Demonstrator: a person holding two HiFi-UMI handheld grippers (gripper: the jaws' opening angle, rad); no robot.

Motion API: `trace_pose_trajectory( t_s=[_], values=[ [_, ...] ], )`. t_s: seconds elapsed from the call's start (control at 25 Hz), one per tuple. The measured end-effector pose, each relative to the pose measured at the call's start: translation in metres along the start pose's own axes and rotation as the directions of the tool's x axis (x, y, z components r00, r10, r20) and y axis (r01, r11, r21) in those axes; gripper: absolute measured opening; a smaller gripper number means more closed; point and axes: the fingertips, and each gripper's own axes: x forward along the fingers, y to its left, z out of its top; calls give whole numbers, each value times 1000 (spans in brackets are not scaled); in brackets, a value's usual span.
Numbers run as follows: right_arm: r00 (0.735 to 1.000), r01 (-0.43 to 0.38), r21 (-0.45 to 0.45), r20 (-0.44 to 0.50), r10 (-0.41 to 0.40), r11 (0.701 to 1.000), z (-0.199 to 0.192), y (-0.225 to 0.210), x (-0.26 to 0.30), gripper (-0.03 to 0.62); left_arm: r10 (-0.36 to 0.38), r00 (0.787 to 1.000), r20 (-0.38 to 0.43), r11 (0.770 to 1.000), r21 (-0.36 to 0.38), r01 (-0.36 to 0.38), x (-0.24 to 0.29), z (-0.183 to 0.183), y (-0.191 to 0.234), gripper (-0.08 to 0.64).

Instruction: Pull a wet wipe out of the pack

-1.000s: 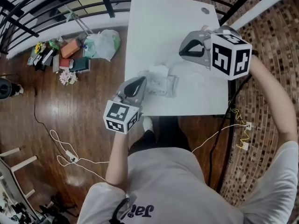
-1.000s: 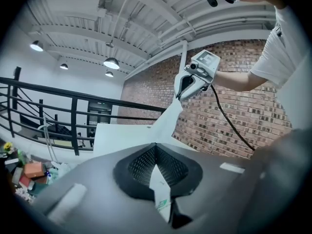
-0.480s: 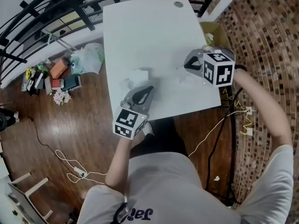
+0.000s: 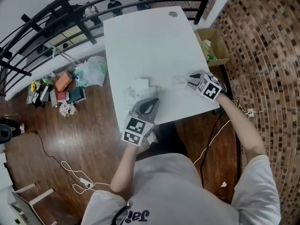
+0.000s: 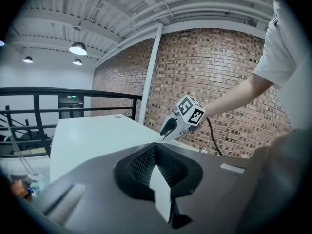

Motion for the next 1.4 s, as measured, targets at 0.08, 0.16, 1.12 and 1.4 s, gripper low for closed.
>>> trace_pose_trajectory(
  t_s=[0.08, 0.16, 1.12, 1.4],
  values=[
    [991, 80, 96, 96, -89, 992, 5, 0, -34, 110, 21, 999, 35, 1000, 2, -21, -17, 15, -2, 16],
    [940, 185, 239, 239, -242, 953, 15, -1, -77, 30, 54, 995, 79, 999, -2, -54, -36, 30, 0, 16],
    [544, -51, 490, 744, -387, 870, 106, 264, -287, -8, 470, 806, 360, 881, -138, -452, -196, 6, -177, 17],
    [607, -70, 513, 702, -372, 855, 57, 320, -324, -8, 479, 804, 351, 871, -78, -485, -212, 35, -249, 17]
  ],
)
